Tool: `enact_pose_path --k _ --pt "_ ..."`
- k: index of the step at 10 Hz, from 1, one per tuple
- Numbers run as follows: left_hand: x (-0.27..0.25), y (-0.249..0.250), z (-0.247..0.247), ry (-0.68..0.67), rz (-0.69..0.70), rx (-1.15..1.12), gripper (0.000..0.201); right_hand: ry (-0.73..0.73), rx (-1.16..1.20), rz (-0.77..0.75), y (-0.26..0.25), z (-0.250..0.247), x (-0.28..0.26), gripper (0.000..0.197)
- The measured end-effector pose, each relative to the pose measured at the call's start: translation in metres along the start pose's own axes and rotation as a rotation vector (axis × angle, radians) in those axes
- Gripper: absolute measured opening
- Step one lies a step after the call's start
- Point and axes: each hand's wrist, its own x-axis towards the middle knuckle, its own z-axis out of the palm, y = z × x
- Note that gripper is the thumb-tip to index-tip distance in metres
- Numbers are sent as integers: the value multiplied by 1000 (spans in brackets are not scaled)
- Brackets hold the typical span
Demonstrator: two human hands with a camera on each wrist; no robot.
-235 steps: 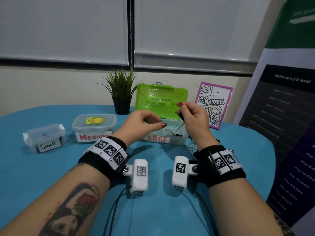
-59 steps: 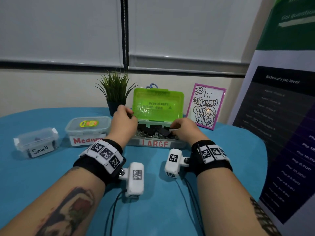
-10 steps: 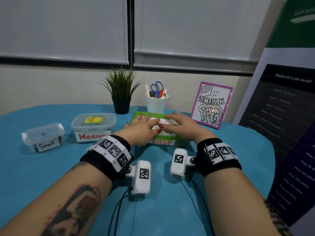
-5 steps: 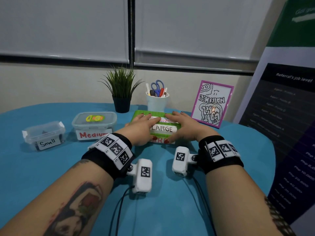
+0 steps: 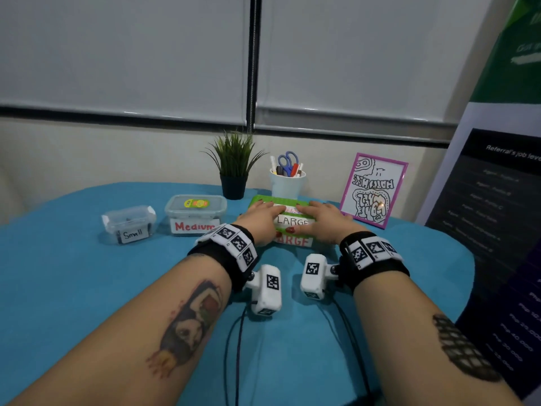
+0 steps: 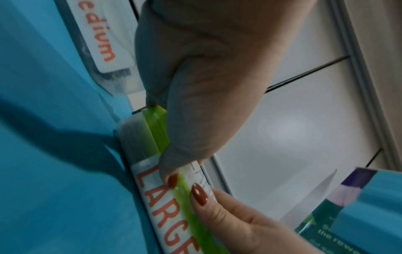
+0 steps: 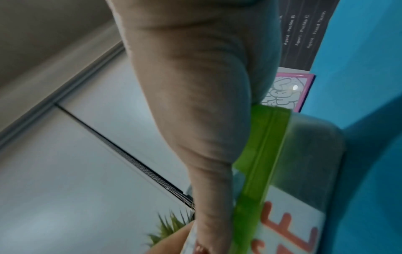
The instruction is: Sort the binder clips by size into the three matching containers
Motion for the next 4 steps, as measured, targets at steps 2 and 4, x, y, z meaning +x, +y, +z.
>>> enact_pose_path --k 2,4 --pt "-50 -6 -16 103 -93 -175 51 -12 -67 110 -49 7 -29 72" --pt "-121 -41 -27 60 -282 -131 56 54 297 -53 -104 29 -59 60"
